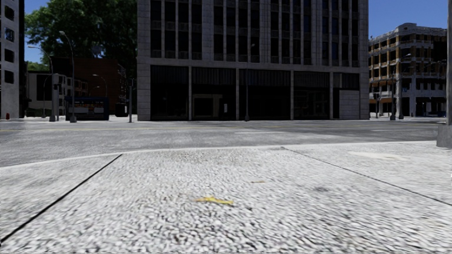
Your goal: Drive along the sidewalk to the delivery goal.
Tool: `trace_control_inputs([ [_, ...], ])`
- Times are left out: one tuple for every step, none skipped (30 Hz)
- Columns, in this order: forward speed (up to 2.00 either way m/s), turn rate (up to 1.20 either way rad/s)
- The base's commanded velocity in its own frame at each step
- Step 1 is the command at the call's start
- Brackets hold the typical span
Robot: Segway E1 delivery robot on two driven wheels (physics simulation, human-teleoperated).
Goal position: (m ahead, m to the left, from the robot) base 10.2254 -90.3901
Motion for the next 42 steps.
trace_control_inputs([
  [1.72,-0.44],
  [1.72,-0.44],
  [1.72,-0.44],
  [1.72,-0.45],
  [1.72,-0.46],
  [1.72,-0.48],
  [1.72,-0.48],
  [1.72,-0.50],
  [1.72,-0.52],
  [1.72,-0.53],
  [1.72,-0.53],
  [1.72,-0.53],
  [1.72,-0.54],
  [1.72,-0.55],
  [1.72,-0.55],
  [1.72,-0.57],
  [1.72,-0.59],
  [1.72,-0.61],
  [1.72,-0.61],
  [1.72,-0.62],
  [1.72,-0.63],
  [1.72,-0.65],
  [1.72,-0.65],
  [1.72,-0.65],
  [1.72,-0.66],
  [1.72,-0.66],
  [1.72,-0.66],
  [1.72,-0.66],
  [1.72,-0.66],
  [1.72,-0.66],
  [1.72,-0.66],
  [1.72,-0.66],
  [1.72,-0.66],
  [1.72,-0.66],
  [1.72,-0.66],
  [1.72,-0.66],
  [1.72,-0.66],
  [1.72,-0.66],
  [1.72,-0.66],
  [1.72,-0.66],
  [1.72,-0.66],
  [1.72,-0.66],
])
